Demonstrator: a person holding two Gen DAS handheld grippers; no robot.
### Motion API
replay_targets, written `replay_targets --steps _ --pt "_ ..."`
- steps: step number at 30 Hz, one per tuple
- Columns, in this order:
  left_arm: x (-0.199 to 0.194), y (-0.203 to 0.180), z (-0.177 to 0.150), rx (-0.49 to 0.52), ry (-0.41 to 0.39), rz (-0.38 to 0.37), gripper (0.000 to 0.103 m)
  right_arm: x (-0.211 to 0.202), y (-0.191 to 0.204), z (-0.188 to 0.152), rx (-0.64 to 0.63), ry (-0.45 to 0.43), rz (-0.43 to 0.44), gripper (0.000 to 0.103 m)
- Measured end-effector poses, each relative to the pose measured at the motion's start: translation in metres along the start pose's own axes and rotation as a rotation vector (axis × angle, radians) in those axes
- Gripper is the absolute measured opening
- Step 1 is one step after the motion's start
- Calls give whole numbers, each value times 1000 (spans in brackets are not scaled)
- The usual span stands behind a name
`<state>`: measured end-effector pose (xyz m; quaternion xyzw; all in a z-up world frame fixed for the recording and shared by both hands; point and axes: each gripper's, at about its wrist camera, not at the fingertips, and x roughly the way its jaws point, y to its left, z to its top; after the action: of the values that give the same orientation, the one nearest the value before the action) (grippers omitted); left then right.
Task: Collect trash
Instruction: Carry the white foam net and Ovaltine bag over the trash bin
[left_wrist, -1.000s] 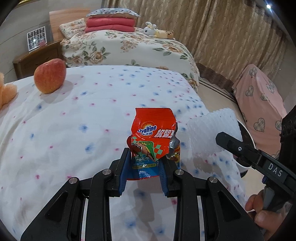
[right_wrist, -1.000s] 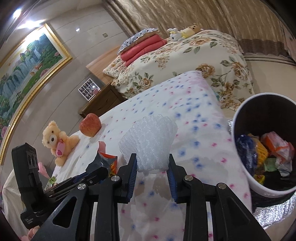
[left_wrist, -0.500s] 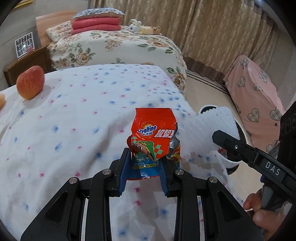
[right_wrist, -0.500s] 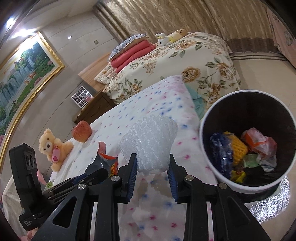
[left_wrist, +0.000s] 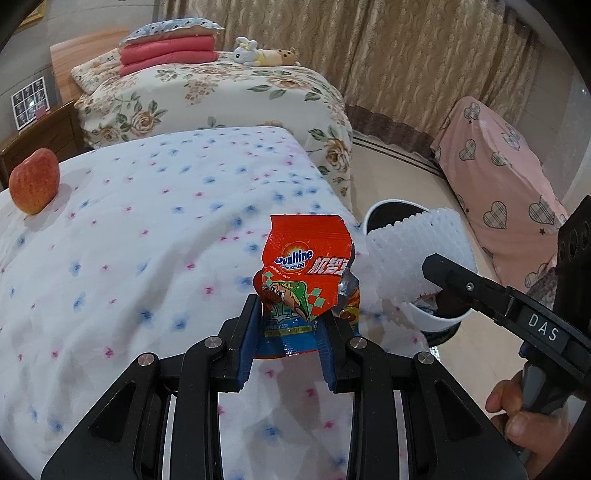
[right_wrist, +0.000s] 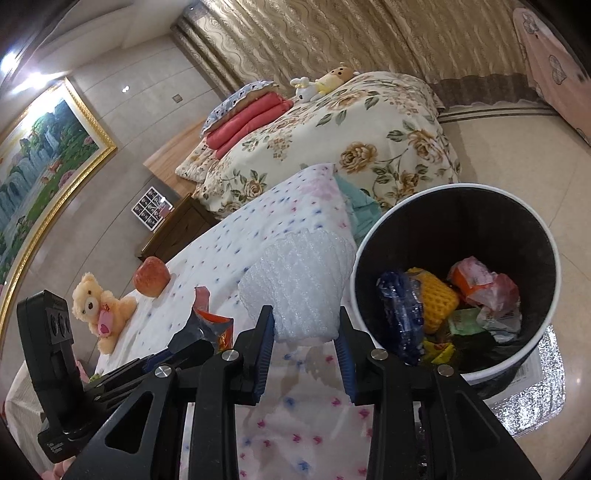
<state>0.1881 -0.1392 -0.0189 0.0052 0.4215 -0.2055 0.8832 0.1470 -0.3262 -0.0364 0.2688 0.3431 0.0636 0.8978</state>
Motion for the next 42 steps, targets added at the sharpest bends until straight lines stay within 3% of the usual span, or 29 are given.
replay_targets --steps 42 --pt "22 -81 8 106 20 -91 27 -45 -64 4 85 -67 -117 34"
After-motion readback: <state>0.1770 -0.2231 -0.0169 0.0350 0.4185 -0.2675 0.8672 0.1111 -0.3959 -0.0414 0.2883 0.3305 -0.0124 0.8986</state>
